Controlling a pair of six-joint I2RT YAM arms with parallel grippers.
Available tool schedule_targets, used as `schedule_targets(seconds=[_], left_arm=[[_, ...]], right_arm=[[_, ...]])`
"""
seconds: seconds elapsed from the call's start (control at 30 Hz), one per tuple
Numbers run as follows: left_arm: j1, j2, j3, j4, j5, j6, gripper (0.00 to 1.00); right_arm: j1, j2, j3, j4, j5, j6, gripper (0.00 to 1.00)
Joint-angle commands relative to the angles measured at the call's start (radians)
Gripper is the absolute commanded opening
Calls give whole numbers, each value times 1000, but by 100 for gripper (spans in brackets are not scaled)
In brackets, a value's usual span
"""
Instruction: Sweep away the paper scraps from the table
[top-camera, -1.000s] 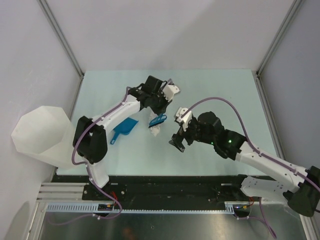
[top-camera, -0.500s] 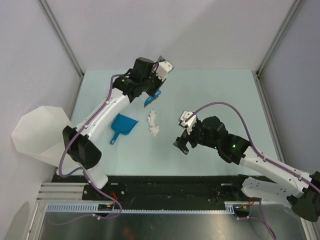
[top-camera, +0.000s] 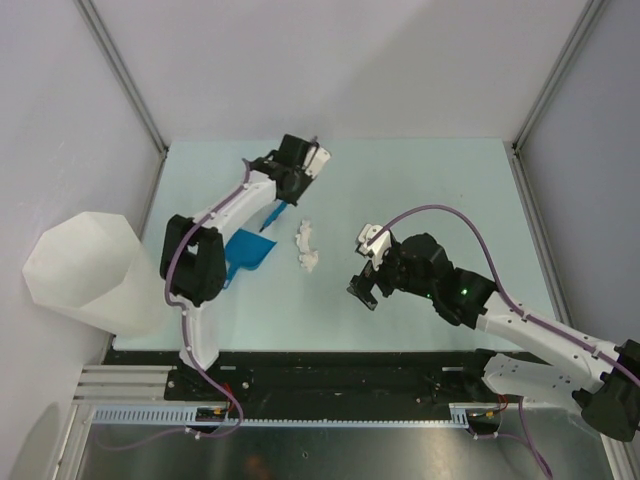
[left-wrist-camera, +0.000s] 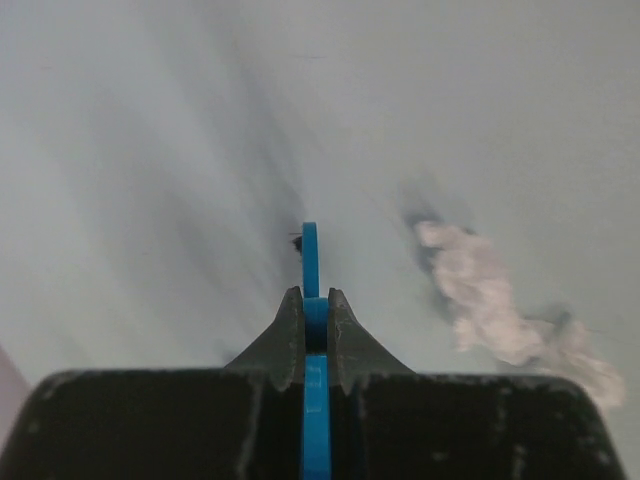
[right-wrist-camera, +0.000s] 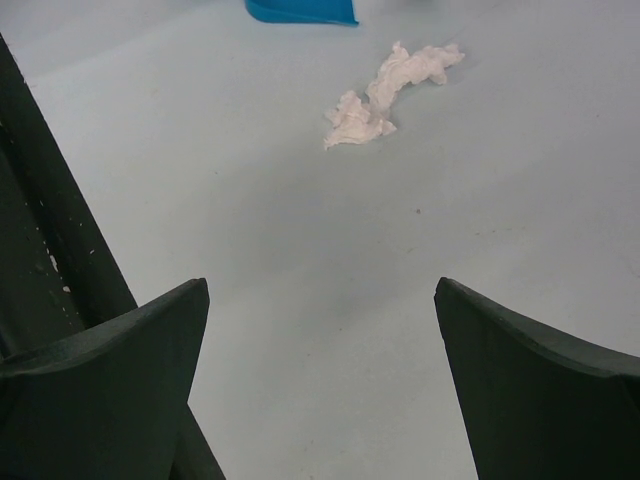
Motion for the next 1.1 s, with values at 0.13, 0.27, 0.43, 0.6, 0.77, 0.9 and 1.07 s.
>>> schedule_targets(seconds=[0.13, 0.27, 0.43, 0.6, 0.77, 0.9, 1.07], left_arm=[[-219, -72, -149, 36, 178, -2, 0], [-295, -138, -194, 27, 205, -23, 0], [-325, -216, -97, -37, 237, -23, 0], [-341, -308, -31, -135, 361, 61, 0], [-342, -403, -45, -229, 491, 110, 0], [-344, -469, -48, -283, 628, 125, 0], [-344, -523, -3, -353, 763, 144, 0]], right_arm=[[-2, -7, -4, 20, -2, -10, 100], [-4, -25, -18, 25, 61, -1, 100], [-47, -39, -29, 50, 89, 25, 100], [-126, -108, -39, 59, -21, 43, 100], [-165, -157, -41, 108, -231, 13, 100], [-179, -91, -30, 215, -388, -6, 100], [-194, 19, 7, 287, -570, -7, 100]])
